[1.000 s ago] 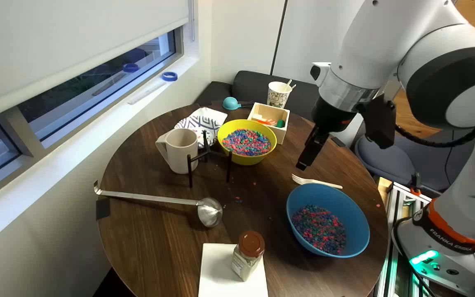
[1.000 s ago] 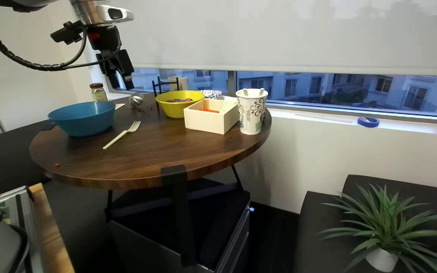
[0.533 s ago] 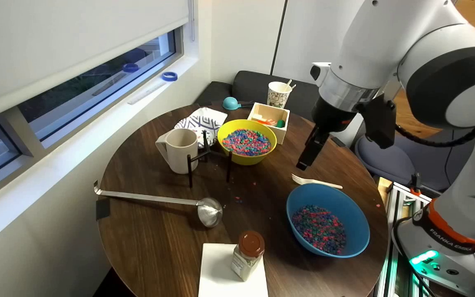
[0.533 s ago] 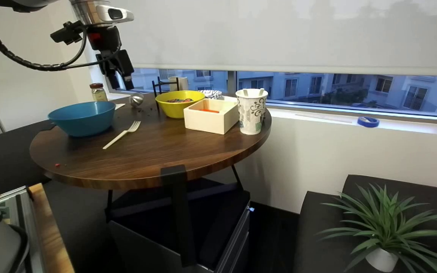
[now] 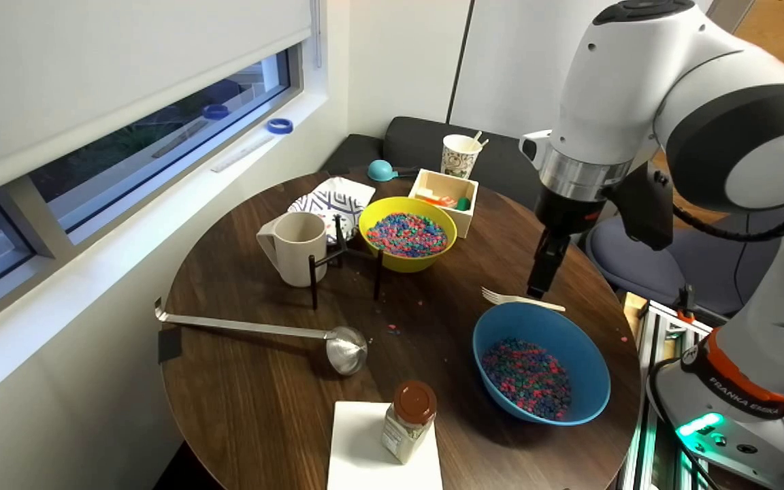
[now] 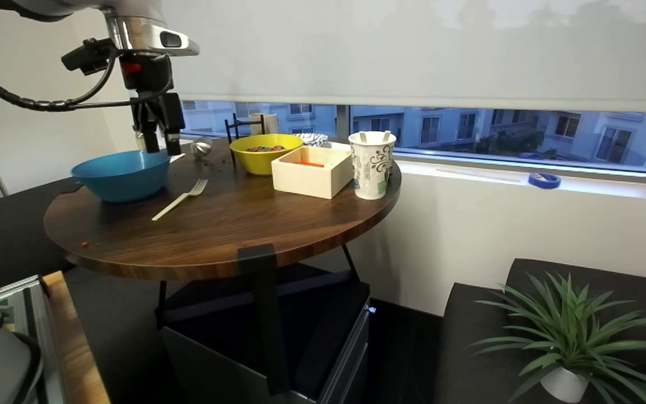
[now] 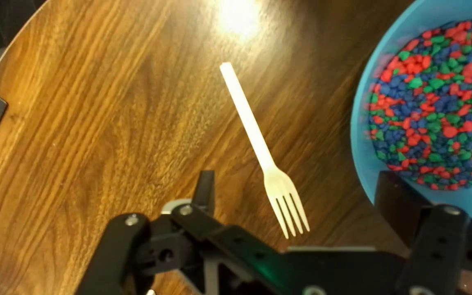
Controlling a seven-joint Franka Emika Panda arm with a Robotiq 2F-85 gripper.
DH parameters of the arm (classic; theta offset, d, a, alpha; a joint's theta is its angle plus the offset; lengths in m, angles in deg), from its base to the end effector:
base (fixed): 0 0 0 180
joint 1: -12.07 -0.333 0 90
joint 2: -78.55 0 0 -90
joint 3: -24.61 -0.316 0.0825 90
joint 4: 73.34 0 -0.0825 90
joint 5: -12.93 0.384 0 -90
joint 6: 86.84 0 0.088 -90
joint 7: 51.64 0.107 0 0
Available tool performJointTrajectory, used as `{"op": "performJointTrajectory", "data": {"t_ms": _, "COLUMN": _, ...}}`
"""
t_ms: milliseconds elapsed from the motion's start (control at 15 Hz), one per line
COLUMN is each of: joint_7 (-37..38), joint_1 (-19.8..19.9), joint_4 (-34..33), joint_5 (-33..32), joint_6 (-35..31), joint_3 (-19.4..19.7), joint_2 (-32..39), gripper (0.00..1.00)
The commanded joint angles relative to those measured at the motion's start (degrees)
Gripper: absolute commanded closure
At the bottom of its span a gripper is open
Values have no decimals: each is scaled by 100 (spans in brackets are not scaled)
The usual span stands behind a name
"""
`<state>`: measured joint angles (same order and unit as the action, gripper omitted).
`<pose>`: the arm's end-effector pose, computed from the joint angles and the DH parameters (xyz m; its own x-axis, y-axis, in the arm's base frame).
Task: Pick up the white fork from the table and put it in the paper cup
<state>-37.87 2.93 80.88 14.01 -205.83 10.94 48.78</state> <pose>0.3300 0.1340 0.3794 0.9913 0.1055 -0.0783 0.1147 -0.9856 0.1242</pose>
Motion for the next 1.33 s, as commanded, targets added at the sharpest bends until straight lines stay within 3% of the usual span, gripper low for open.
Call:
{"op": "performJointTrajectory", "data": {"t_ms": 0, "joint_7": -112, "joint_1": 57, "joint_4": 345, "joint_5": -41, "joint_6": -23, "joint_3": 212, "joint_2": -334, "gripper": 0}}
{"op": "performJointTrajectory", "data": {"t_ms": 200, "joint_7": -222, "joint_1": 110, "joint_4": 461, "joint_5": -57, "joint_6": -27, "joint_3": 357, "joint_2": -383, "gripper": 0}}
{"op": "performJointTrajectory", "data": {"t_ms": 733, "joint_7": -1482, "joint_1": 96, "joint_4": 302, "joint_5": -55, "joint_6": -250, "joint_3": 791, "joint_2": 171, "gripper": 0}}
{"op": "performJointTrajectory", "data": {"t_ms": 1267, "joint_7": -1615, "joint_1": 112, "joint_4": 299, "joint_5": -154, "joint_6": -386, "joint_3": 709, "joint_2": 750, "gripper": 0}}
